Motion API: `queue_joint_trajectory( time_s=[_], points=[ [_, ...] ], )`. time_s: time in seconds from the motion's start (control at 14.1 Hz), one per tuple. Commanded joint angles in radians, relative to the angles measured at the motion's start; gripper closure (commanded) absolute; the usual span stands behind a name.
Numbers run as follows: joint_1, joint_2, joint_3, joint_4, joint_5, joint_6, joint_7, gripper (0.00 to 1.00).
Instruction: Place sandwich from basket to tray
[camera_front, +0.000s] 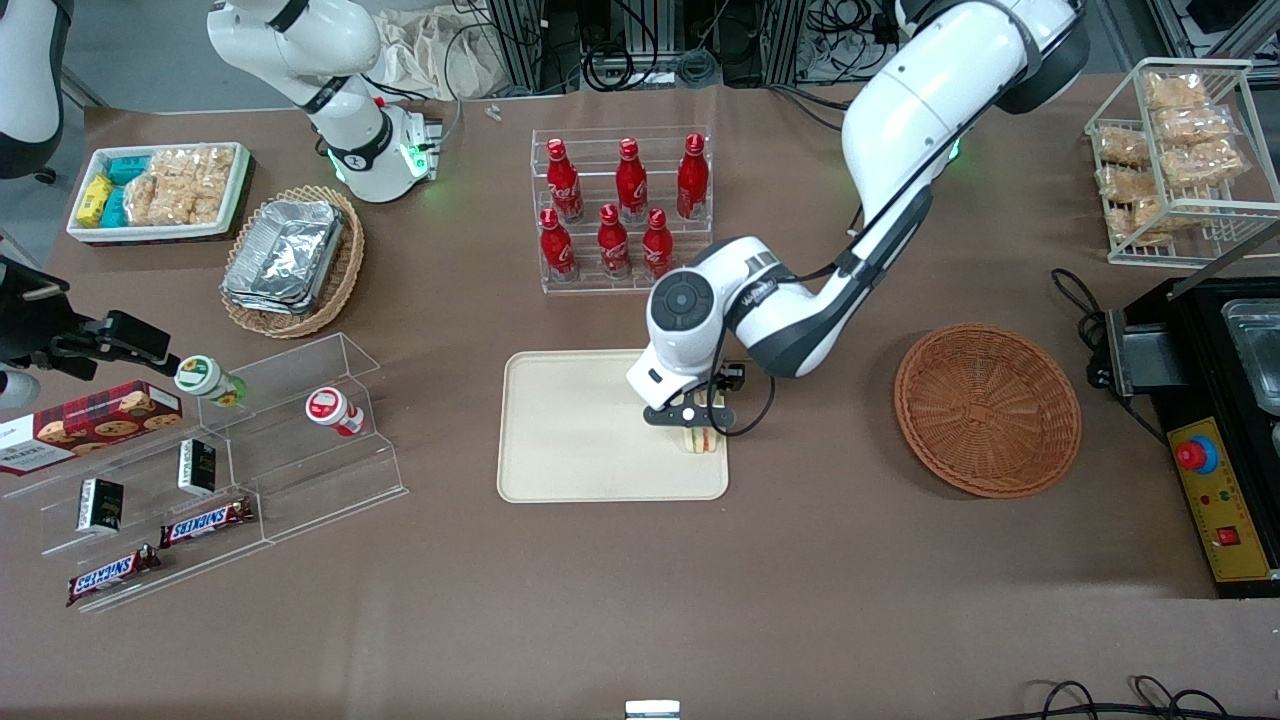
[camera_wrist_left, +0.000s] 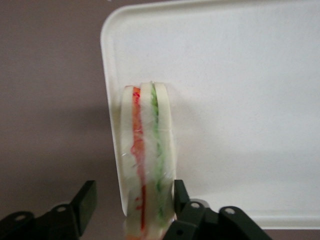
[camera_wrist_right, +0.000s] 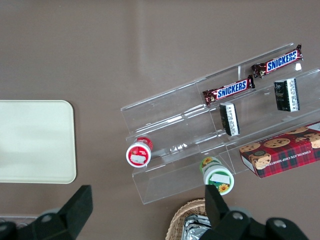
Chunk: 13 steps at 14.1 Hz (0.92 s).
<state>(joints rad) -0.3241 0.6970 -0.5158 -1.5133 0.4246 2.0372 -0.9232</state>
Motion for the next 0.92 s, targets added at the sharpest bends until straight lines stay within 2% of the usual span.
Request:
queue_joint_trajectory(
  time_s=[0.0,0.14,0.28,0.42,0.85],
  points=[
    [0.02,-0.183,0.01,-0.008,-0.048,-0.081,-0.037,0.0],
    [0.039,-0.273,0.01,-0.008,-0.121,-0.148,-0.02,0.0],
    [0.074,-0.347,0.011,-0.005,-0.211,-0.262,0.112,0.0],
    [0.167,-0.431,0.011,-0.005,-0.32,-0.355,0.27,0.0],
    [0.354,-0.585,0.016,-0.007,-0.423,-0.549,0.504,0.0]
  ],
)
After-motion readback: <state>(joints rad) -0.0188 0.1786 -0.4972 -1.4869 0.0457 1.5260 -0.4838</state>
